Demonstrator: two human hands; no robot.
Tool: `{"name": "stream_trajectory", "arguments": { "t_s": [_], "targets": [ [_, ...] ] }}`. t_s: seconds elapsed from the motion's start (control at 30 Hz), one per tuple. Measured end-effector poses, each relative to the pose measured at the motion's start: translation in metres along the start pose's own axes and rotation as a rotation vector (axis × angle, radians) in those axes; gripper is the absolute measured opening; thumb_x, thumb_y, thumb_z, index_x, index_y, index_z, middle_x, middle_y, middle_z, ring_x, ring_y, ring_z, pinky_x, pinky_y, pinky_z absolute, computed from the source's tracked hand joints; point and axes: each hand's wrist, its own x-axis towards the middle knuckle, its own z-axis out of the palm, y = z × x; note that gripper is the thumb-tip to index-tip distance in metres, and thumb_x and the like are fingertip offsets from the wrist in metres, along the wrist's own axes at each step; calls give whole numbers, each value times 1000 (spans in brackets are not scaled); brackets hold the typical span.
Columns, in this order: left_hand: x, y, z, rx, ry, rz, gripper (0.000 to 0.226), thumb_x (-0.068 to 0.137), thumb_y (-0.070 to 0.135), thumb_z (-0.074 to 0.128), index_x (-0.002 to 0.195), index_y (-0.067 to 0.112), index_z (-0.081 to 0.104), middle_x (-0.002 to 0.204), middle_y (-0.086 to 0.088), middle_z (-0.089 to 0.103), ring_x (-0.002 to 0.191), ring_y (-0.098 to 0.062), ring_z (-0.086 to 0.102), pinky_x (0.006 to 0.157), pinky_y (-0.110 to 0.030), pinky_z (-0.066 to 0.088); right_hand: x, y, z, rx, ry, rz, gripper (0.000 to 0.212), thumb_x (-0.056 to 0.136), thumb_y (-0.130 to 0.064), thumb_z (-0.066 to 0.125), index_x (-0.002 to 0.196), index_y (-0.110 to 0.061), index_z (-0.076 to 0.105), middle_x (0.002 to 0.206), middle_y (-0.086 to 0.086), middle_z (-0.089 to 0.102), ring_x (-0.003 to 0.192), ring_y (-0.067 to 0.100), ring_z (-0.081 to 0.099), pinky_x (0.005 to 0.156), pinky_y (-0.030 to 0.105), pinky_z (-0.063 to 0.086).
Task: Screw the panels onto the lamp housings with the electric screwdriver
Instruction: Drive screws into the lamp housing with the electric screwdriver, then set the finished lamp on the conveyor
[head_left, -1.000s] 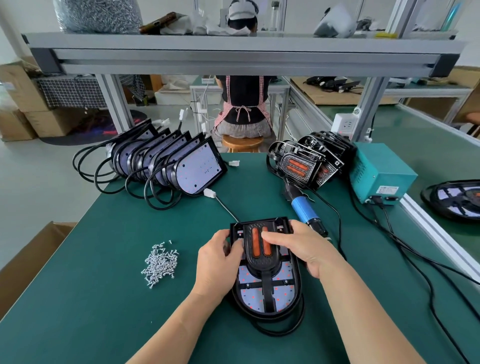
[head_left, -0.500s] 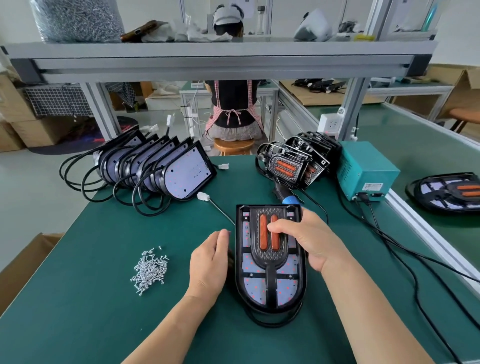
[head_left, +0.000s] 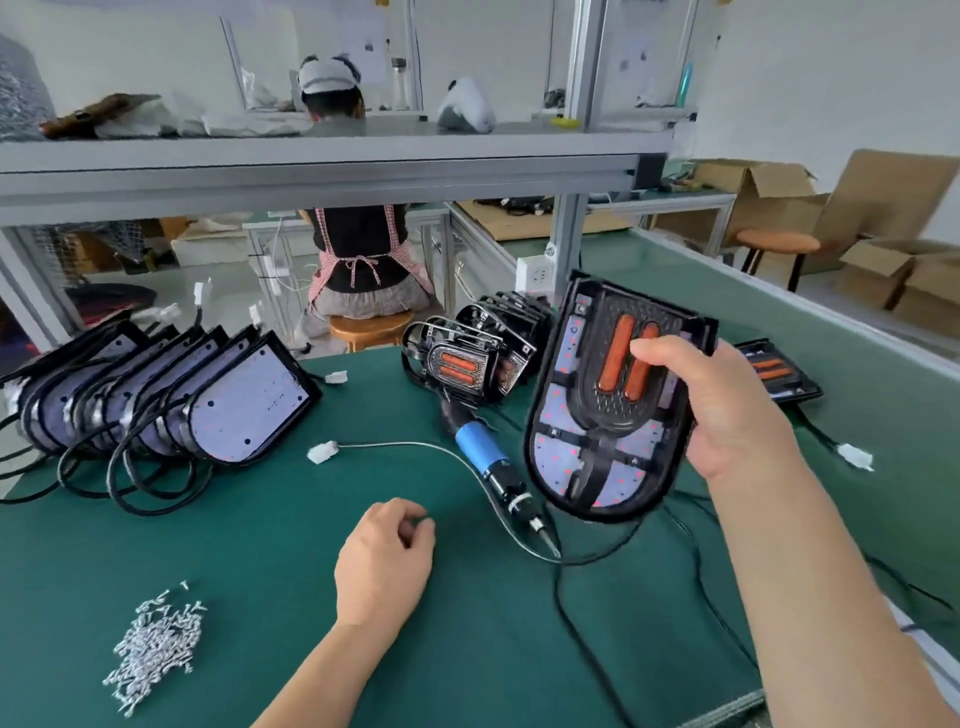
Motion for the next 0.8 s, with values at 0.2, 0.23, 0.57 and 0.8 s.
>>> {"name": "stream_trajectory", "arguments": {
  "t_s": [0.2, 0.23, 0.57, 0.8],
  "targets": [
    [-3, 5, 1, -20, 2, -17, 18, 91, 24, 67, 80, 37, 62, 80, 12, 64, 74, -4, 58, 63, -26, 43, 29, -43, -61, 109, 174, 19, 7, 82, -21, 69, 86, -16, 73, 81, 6, 75, 70, 21, 72, 68, 31, 59],
    [-6, 11, 1, -98, -6, -24, 20, 92, 23, 66, 80, 38, 64, 80, 11, 66, 75, -5, 59, 65, -26, 45, 31, -46, -69, 135, 173, 28, 7, 85, -20, 67, 84, -16, 72, 80, 6, 74, 68, 21, 71, 69, 31, 59],
    [5, 143, 28, -1037, -639, -275, 23, 102, 20, 56, 105, -3, 59, 100, -14, 73, 84, -19, 73, 76, -25, 59, 15, -19, -73, 196, 82, 126, 36, 92, -15, 59, 62, -17, 79, 71, 4, 75, 60, 17, 71, 56, 25, 57],
    [24, 178, 32, -672, -599, 205, 39, 94, -2, 61, 127, 20, 65, 107, -10, 75, 99, -31, 70, 93, -46, 56, 13, 7, -59, 239, -61, 255, 21, 81, -8, 62, 70, -10, 80, 74, 12, 75, 61, 22, 72, 58, 30, 60]
  ]
}}
